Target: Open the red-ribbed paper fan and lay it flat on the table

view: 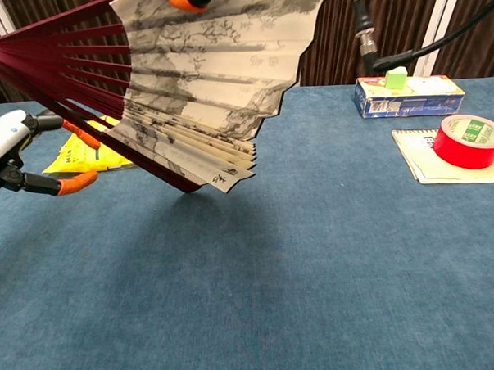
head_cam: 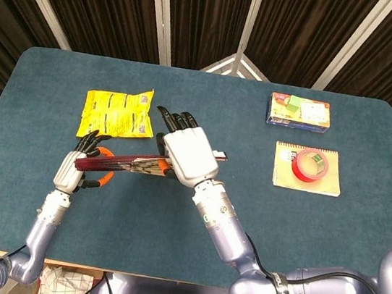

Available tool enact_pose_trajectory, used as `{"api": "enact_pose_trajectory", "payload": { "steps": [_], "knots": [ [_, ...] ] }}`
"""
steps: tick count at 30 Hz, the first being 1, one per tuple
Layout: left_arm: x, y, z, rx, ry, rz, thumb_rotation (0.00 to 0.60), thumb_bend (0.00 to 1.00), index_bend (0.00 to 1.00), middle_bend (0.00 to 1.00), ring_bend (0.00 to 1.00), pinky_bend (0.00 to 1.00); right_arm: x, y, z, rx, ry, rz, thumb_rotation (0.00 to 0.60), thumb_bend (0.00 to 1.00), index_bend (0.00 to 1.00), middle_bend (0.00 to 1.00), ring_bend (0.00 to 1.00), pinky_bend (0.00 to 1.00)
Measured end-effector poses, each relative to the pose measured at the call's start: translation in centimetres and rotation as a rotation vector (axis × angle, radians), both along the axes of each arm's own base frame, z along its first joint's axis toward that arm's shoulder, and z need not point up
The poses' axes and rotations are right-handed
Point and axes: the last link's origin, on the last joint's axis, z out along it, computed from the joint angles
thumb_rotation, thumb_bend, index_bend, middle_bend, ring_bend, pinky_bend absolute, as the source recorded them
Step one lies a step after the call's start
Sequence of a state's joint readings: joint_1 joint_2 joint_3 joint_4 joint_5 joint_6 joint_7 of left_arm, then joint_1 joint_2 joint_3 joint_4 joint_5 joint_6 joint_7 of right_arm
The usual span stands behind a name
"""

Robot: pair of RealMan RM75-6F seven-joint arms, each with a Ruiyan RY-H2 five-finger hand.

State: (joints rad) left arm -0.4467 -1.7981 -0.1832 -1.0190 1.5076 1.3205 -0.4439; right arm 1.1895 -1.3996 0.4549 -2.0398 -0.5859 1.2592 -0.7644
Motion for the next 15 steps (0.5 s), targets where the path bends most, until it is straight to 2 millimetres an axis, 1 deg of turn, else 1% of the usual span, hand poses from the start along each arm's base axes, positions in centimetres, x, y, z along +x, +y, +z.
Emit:
{"api": "enact_pose_trajectory", "payload": {
  "steps": [5, 8, 11, 15],
  "knots": [
    [-0.4, 1.1, -0.7, -0.027, 0.006, 0.024, 0.600, 0.34, 0.39, 0.14, 0.00, 0.05, 0.1, 0.2, 0.6, 0.002, -0.011, 0.007, 0.600, 0.41, 0.74, 0.12, 0.19, 0.17],
    [-0.5, 1.7, -1.2, -0.040, 0.007, 0.030, 0.600, 0.31, 0.37, 0.13, 0.00, 0.05, 0.1, 0.3, 1.0, 0.003, -0.016, 0.011, 0.600, 0.41, 0.74, 0.12, 0.19, 0.17],
    [-0.2, 2.1, -2.2, -0.065, 0.002, 0.030, 0.600, 0.31, 0.37, 0.13, 0.00, 0.05, 0.2, 0.5, 1.1, 0.013, -0.024, 0.015, 0.600, 0.41, 0.74, 0.12, 0.19, 0.17],
    [0.5, 2.3, -3.4, -0.084, -0.010, 0.022, 0.600, 0.31, 0.42, 0.16, 0.00, 0.05, 0.3, 0.9, 1.1, 0.022, -0.029, 0.026, 0.600, 0.41, 0.74, 0.12, 0.19, 0.17]
  ]
}}
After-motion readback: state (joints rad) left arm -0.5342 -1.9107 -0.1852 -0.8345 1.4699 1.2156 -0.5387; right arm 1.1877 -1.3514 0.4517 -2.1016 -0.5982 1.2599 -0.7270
